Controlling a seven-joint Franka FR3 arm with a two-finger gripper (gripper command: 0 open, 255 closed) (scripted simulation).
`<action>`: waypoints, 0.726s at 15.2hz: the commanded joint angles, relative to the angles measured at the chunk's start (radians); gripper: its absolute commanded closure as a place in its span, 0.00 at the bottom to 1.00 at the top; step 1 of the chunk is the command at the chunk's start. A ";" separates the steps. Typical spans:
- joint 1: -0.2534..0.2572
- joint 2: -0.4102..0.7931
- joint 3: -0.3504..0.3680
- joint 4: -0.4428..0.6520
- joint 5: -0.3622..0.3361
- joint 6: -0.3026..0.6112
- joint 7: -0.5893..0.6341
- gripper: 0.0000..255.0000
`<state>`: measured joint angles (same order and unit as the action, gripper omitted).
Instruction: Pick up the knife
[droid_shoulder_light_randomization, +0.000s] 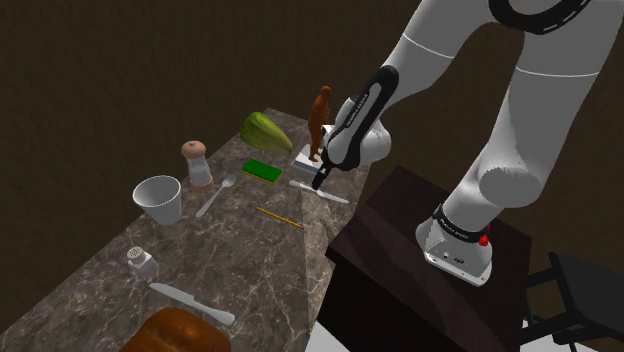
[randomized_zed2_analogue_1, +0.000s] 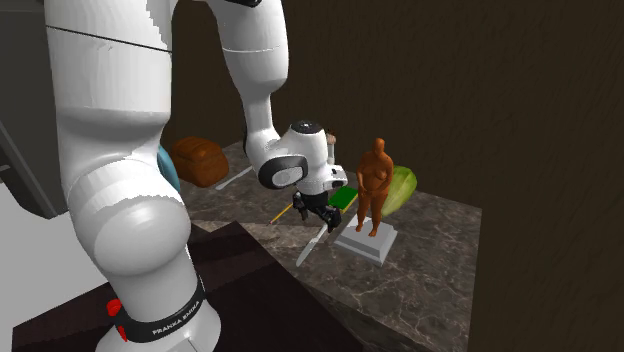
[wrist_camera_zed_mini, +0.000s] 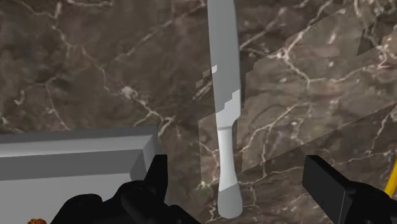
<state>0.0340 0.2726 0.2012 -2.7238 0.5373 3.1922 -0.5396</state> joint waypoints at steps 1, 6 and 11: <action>-0.056 0.067 0.060 0.022 0.012 0.049 -0.022 0.00; -0.108 0.173 0.102 0.052 -0.007 0.128 -0.029 0.00; -0.119 0.212 0.108 0.066 -0.017 0.152 -0.031 1.00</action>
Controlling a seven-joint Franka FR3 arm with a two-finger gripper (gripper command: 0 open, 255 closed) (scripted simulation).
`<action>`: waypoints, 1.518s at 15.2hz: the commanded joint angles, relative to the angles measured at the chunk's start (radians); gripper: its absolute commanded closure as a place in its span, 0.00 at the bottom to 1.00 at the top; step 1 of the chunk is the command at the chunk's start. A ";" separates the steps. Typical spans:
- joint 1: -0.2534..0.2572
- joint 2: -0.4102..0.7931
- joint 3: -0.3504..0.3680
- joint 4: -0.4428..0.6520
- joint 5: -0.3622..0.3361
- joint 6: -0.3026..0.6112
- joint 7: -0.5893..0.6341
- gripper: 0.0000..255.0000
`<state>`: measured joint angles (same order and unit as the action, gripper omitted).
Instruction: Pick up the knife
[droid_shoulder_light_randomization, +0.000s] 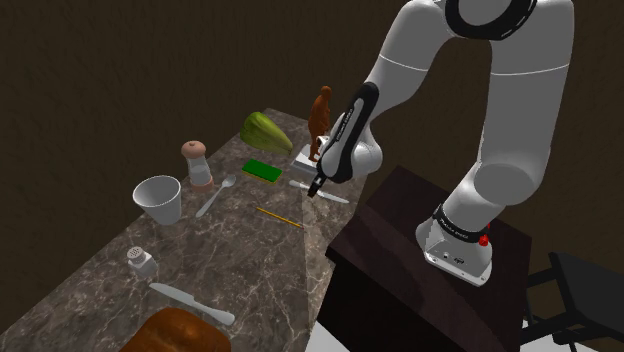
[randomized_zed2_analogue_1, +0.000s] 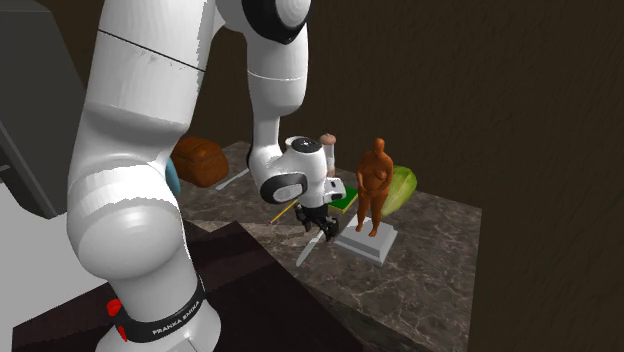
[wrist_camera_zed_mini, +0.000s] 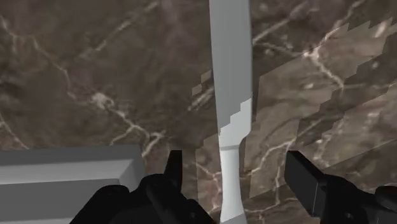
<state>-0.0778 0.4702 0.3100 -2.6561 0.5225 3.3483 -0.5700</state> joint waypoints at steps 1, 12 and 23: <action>-0.001 0.010 -0.006 0.001 0.001 -0.010 -0.001 1.00; 0.025 -0.075 -0.019 -0.028 0.039 -0.066 -0.013 1.00; 0.246 -0.308 -0.245 -0.089 -0.023 -0.249 0.080 1.00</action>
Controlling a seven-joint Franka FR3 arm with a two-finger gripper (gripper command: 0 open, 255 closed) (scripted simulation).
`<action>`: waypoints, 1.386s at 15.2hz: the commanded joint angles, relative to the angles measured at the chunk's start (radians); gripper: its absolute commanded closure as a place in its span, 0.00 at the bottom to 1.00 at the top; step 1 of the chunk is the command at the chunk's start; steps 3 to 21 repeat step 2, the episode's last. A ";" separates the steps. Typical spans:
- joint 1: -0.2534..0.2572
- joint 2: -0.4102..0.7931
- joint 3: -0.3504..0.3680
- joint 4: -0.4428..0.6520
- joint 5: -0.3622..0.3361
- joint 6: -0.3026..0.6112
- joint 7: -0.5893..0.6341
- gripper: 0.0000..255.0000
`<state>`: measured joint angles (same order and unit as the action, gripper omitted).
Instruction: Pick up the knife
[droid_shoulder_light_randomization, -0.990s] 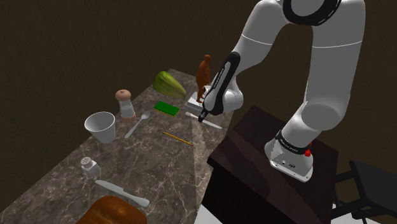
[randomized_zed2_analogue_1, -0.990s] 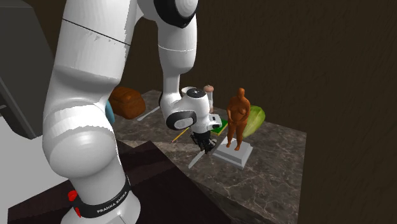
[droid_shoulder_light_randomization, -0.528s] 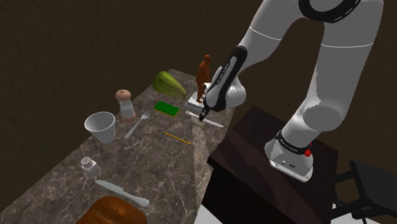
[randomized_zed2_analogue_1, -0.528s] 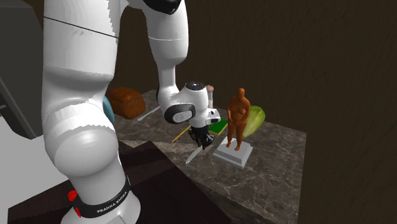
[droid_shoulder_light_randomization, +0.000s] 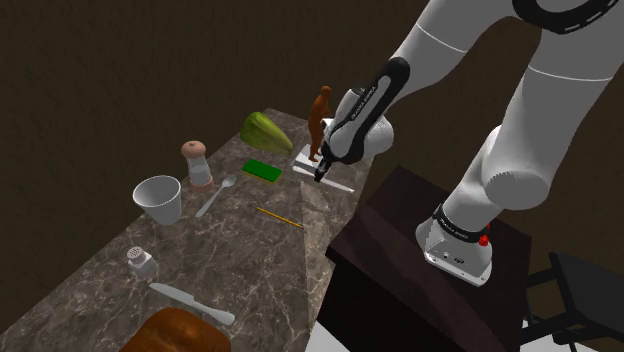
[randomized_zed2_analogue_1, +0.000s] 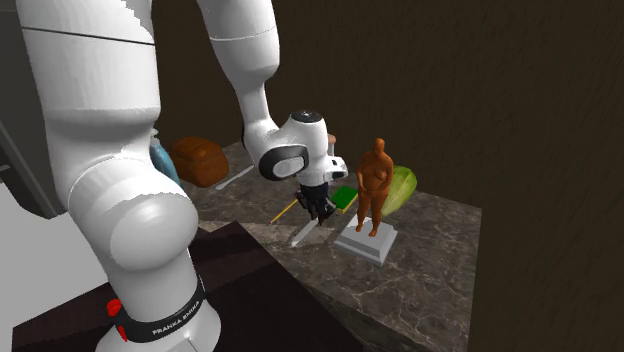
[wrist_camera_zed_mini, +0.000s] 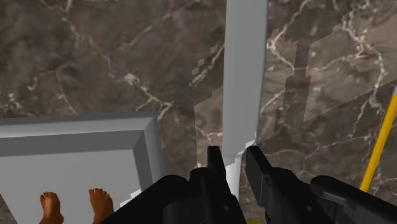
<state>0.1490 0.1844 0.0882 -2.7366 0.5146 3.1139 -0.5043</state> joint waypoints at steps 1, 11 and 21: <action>0.022 -0.025 -0.026 -0.010 -0.021 -0.017 0.019 1.00; 0.021 -0.025 -0.025 -0.010 -0.021 -0.017 0.019 1.00; 0.021 -0.025 -0.025 -0.010 -0.021 -0.017 0.019 1.00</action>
